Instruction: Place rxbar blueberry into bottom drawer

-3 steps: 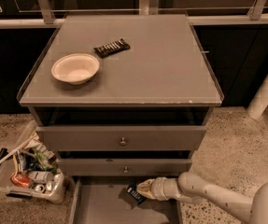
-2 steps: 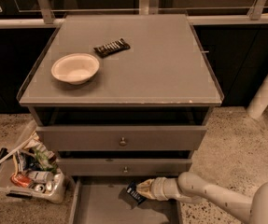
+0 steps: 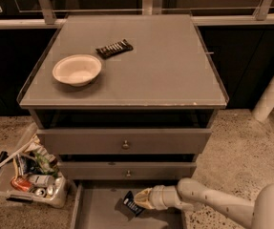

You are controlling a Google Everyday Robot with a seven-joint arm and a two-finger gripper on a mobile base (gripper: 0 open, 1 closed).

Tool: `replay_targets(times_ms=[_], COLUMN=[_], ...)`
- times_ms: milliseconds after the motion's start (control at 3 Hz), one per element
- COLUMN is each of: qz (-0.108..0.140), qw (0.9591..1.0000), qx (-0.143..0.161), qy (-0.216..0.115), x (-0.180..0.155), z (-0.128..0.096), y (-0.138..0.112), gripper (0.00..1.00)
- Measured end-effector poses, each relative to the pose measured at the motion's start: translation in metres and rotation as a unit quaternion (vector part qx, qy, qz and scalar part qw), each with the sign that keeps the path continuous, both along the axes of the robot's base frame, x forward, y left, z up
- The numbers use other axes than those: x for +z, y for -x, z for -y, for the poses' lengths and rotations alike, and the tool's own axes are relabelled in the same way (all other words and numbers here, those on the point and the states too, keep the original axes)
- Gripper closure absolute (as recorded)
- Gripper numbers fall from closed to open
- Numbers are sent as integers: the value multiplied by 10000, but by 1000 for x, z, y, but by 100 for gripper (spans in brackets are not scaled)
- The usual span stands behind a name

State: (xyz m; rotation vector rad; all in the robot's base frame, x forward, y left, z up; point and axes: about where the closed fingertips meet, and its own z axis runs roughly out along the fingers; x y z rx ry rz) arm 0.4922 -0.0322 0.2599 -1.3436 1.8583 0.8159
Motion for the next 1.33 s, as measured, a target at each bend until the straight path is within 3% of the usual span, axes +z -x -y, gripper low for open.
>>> replay_targets(times_ms=[667,1333], qz=[-101,-61], qw=[9999,9987], qx=[-31,-472], qy=[-6,201], x=[-43,-105], z=[-25,-26], y=[24,16], gripper=[100,100])
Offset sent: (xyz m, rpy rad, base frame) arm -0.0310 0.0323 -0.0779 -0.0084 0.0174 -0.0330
